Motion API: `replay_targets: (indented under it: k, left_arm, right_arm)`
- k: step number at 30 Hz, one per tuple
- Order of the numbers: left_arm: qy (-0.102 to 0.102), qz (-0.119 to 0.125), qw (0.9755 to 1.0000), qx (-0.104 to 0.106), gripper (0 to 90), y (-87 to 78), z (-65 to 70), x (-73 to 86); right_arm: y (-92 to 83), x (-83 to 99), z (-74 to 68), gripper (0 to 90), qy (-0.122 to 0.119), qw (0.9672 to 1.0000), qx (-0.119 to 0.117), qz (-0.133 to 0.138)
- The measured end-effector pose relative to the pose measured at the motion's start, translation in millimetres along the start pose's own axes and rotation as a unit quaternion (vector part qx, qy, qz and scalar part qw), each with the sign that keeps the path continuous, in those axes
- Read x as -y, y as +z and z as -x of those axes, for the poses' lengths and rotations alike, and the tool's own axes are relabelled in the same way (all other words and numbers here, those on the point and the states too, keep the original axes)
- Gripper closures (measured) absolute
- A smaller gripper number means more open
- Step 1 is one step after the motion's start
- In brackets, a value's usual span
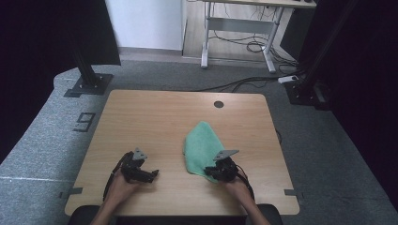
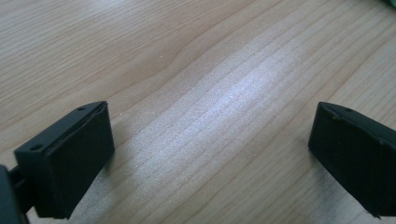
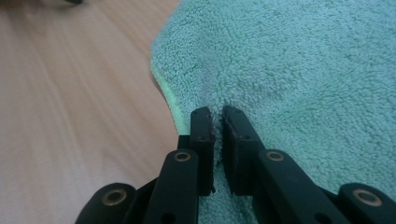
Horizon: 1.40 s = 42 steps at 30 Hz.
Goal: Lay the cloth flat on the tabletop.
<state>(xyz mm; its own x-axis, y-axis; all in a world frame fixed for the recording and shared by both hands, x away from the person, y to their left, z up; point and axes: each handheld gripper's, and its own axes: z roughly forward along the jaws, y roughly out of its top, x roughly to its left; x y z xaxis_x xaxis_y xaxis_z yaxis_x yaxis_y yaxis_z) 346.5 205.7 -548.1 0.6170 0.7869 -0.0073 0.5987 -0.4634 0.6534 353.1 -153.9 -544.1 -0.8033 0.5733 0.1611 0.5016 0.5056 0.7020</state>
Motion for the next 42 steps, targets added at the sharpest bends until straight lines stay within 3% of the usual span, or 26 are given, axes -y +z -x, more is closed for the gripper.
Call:
replay_targets:
  k: [2, 6, 8, 15, 19, 28, 36, 39, 41, 42]
  left_arm:
    - [-0.002, -0.003, 1.0000, -0.003, 2.3, -0.9, 0.5, -2.2]
    - [0.002, -0.006, 1.0000, 0.002, 14.7, -1.1, -0.2, -8.5]
    - [0.008, -0.003, 0.9999, 0.006, 15.6, 0.5, -0.3, -13.1]
    - [0.008, 0.047, 0.9984, 0.032, 24.3, 3.4, 3.5, -43.2]
    - [0.024, 0.057, 0.9972, 0.042, 28.9, 13.3, 10.6, -63.5]
    - [0.066, 0.041, 0.9961, 0.041, 37.1, 43.9, 30.5, -90.4]
    - [0.083, 0.029, 0.9944, 0.058, 39.2, 66.2, 40.9, -99.4]
    - [0.093, 0.013, 0.9938, 0.059, 43.0, 73.3, 44.8, -99.0]
    - [0.079, 0.017, 0.9938, 0.076, 46.7, 76.4, 44.0, -97.8]
    - [0.074, 0.020, 0.9943, 0.075, 50.8, 76.6, 43.7, -97.6]
  right_arm:
    - [-0.5, 0.8, -1.3, 81.9, 0.000, 1.0000, -0.001, 0.000]
    - [-0.8, 1.7, -1.2, 81.5, 0.000, 1.0000, -0.005, 0.002]
    - [-0.9, 2.4, 0.1, 81.5, 0.005, 0.9999, -0.010, 0.004]
    - [-0.9, 3.4, 1.8, 80.5, 0.005, 0.9998, -0.016, 0.008]
    - [-1.0, 4.0, 1.9, 79.9, 0.005, 0.9998, -0.018, 0.011]
    - [-1.1, 4.7, 3.6, 79.4, 0.005, 0.9996, -0.025, 0.013]
    - [-1.1, 4.8, 4.0, 78.5, 0.004, 0.9995, -0.028, 0.013]
    - [-1.1, 4.9, 4.3, 78.5, 0.003, 0.9995, -0.029, 0.013]
    - [-1.2, 4.7, 4.1, 78.5, 0.004, 0.9995, -0.029, 0.012]
    - [-1.1, 4.6, 4.2, 78.5, 0.003, 0.9995, -0.029, 0.013]
